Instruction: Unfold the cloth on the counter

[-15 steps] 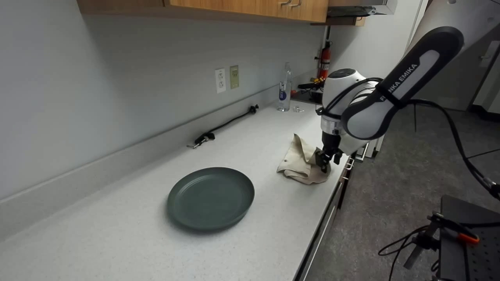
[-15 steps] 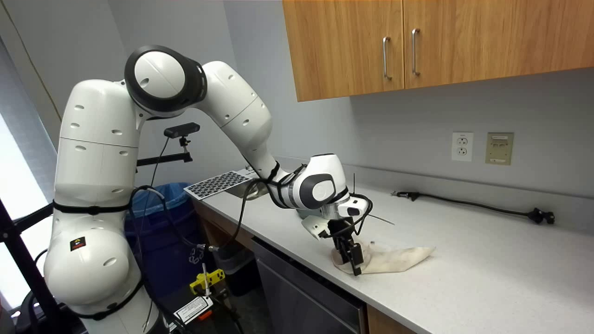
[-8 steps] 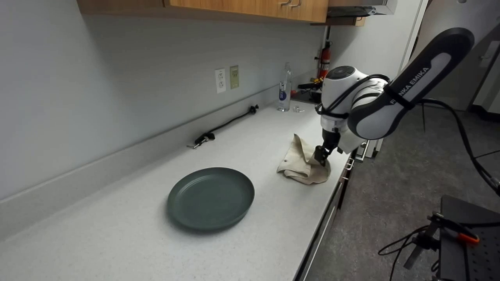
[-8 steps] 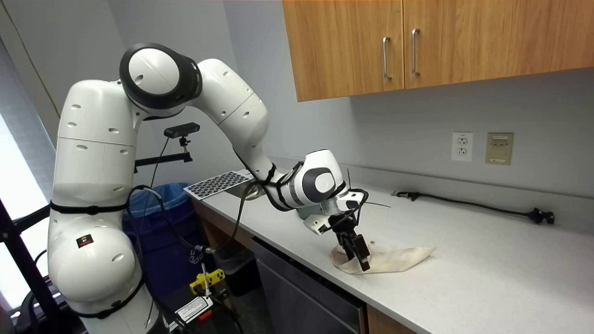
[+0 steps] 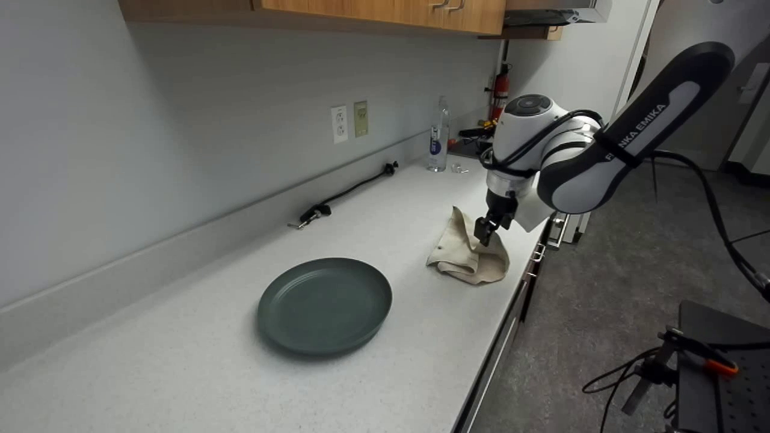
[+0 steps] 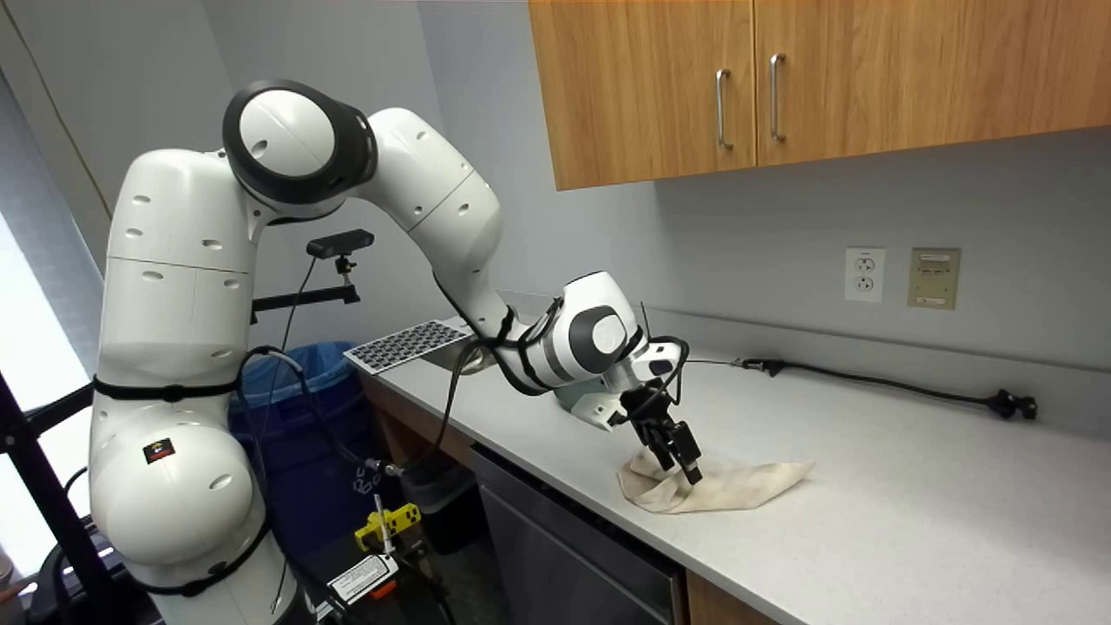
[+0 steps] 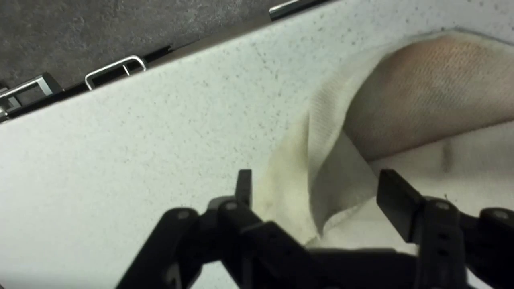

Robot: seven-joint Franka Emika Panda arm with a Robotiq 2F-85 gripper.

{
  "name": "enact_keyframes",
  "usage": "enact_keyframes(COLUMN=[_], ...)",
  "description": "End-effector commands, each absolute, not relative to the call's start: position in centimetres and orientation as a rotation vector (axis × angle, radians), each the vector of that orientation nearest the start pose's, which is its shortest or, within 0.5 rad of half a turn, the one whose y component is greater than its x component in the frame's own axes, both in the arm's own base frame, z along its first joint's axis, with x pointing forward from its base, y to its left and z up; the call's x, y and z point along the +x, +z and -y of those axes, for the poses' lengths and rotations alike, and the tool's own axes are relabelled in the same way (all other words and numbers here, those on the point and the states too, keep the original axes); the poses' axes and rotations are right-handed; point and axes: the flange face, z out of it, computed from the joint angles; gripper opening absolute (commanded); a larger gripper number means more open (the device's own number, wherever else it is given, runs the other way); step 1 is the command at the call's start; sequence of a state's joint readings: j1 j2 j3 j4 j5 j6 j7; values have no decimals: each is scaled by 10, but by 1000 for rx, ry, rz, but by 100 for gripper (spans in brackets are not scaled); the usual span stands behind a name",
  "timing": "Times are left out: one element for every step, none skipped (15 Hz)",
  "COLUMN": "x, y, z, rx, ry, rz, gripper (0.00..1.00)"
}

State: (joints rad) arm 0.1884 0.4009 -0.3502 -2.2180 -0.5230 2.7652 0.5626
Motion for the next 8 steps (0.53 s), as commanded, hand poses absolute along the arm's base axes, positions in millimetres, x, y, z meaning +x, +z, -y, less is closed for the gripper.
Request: enact_keyframes(x=[567, 568, 568, 567, 566, 566, 564, 563], y=[228, 229, 229, 228, 228, 228, 228, 228], z=[72, 71, 70, 70, 70, 71, 72, 73], rx=[-3412, -3401, -3398, -3396, -3391, -3394, -3397, -3399], ry=[-450, -457, -461, -462, -458, -456, -452, -449], rz=[-299, -296, -292, -290, -285, -286, -287, -292], gripper=[50, 41, 33, 27, 18, 11, 3, 0])
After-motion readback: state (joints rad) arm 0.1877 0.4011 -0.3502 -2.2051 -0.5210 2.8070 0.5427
